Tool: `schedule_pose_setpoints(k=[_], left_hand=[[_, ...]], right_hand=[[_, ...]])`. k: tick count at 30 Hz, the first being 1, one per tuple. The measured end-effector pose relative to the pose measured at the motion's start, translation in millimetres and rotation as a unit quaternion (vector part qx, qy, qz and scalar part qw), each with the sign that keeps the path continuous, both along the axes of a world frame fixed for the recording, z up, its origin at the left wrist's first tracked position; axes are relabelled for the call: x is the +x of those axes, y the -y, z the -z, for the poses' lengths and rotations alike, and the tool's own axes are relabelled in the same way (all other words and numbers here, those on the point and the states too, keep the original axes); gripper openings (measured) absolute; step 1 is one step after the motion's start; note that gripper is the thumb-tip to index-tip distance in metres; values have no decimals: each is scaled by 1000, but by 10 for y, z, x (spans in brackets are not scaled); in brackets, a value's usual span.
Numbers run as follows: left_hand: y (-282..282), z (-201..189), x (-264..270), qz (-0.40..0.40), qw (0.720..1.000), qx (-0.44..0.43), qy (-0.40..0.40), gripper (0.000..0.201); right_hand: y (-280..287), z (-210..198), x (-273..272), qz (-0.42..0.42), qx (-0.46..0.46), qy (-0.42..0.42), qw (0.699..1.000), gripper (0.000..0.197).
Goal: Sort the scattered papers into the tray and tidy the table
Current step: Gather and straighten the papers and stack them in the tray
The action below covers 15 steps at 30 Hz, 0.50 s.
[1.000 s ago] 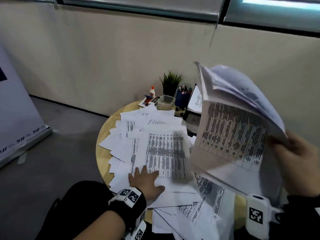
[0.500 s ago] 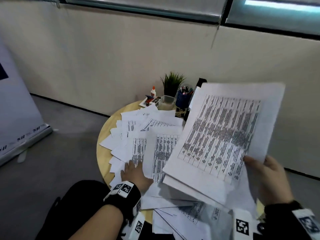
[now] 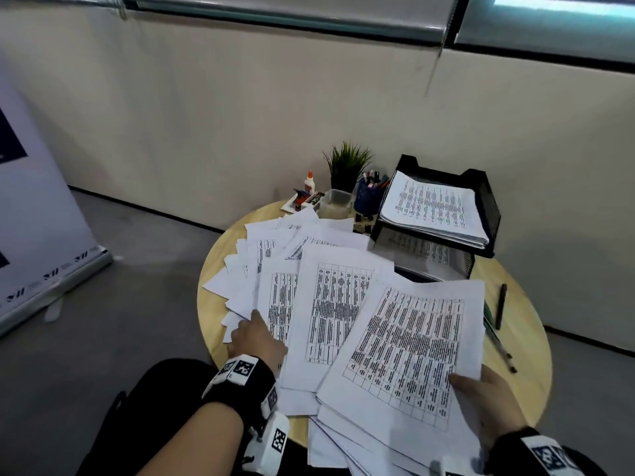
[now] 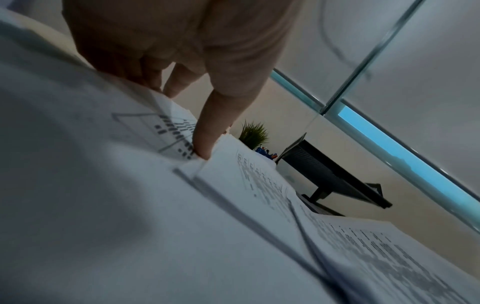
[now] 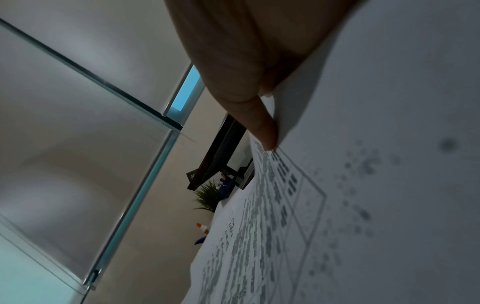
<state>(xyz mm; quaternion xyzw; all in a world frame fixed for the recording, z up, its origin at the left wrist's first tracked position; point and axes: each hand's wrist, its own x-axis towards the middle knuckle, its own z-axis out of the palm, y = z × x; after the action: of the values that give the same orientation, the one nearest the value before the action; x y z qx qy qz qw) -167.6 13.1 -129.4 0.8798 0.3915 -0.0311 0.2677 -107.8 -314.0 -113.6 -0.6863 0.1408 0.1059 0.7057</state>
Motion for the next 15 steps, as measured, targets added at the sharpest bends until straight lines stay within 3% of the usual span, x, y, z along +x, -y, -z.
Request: schedule_pose_setpoints(k=[5, 11, 15], left_hand=[[23, 13, 7, -9, 980, -46, 193, 63], [35, 10, 19, 11, 958, 10, 286, 27], [62, -53, 16, -8, 958, -68, 280, 22]], right_hand=[[37, 25, 27, -3, -51, -21, 998, 29], [102, 121, 123, 16, -115, -35, 993, 33], [111, 180, 148, 3, -138, -45, 989, 43]])
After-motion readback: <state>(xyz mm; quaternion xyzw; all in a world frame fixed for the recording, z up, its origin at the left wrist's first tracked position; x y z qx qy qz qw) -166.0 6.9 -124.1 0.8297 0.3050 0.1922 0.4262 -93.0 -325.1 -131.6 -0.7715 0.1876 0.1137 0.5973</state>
